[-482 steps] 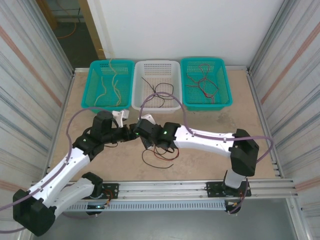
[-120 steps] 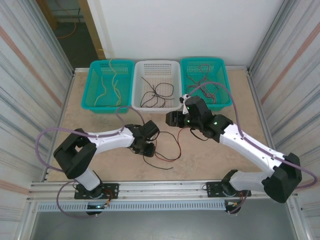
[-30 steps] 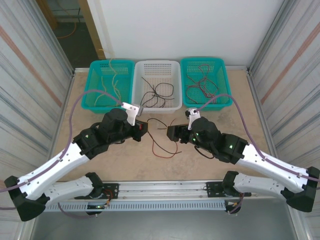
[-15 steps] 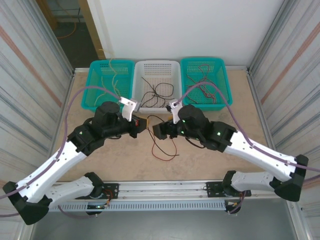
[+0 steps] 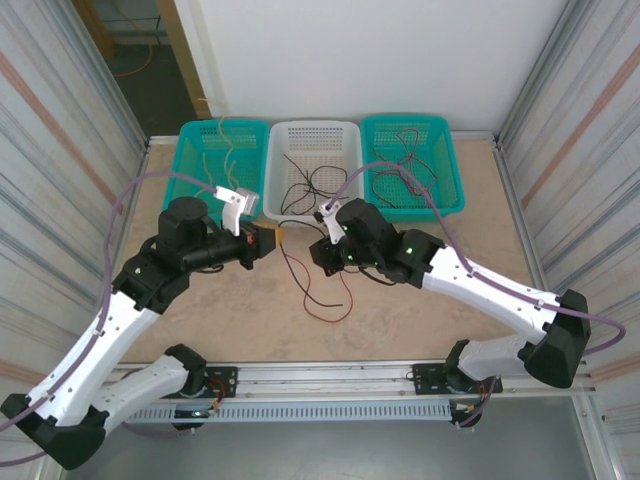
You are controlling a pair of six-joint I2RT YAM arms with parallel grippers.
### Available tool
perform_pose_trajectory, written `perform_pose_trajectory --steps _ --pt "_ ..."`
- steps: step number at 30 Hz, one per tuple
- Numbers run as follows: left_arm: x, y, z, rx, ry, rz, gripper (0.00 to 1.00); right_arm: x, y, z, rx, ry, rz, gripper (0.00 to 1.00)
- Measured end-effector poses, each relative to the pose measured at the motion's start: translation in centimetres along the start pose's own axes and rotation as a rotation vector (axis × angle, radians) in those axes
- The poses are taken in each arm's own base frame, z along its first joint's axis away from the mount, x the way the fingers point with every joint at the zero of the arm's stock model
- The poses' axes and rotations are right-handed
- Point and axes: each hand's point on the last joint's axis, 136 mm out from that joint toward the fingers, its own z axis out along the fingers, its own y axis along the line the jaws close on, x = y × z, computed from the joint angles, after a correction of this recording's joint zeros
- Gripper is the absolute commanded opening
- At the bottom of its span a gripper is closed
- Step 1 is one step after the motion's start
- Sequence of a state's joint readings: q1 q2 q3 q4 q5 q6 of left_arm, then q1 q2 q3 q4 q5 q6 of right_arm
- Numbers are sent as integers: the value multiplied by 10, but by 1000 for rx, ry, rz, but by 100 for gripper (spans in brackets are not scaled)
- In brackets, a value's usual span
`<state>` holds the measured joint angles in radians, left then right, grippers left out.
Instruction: Untangle the cables
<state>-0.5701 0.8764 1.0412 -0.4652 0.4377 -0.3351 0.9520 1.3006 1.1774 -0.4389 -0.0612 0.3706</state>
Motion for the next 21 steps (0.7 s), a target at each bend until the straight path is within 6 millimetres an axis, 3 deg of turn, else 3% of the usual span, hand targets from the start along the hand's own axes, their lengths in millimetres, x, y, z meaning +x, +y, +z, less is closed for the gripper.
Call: perform_pose_trajectory --steps 3,4,6,7,10,13,14,17,19,21 --pt "3 2 1 0 6 -6 0 -4 1 -1 -16 -8 8 0" --pt "3 4 1 -6 6 -10 7 -5 1 -1 -20 -11 9 0" --pt "4 11 2 -24 2 -25 46 -7 2 -1 -31 -18 15 0" --pt "4 16 2 -37 0 -39 60 -8 3 -1 -37 -22 19 0" --pt "6 27 5 -63 -9 -85 79 -13 2 -4 -45 -37 31 0" --pt "13 33 11 -61 -8 -129 85 -20 1 -9 -63 -61 52 0" --pt "17 34 13 -54 -4 -141 85 -23 0 -11 -68 -69 60 0" --pt "25 33 20 -12 3 -184 70 -29 3 -18 -95 -91 74 0" --pt "26 30 22 19 1 -196 69 -32 5 -20 -114 -98 86 0" --pt "24 28 22 31 -6 -197 74 -33 8 -21 -137 -97 92 0"
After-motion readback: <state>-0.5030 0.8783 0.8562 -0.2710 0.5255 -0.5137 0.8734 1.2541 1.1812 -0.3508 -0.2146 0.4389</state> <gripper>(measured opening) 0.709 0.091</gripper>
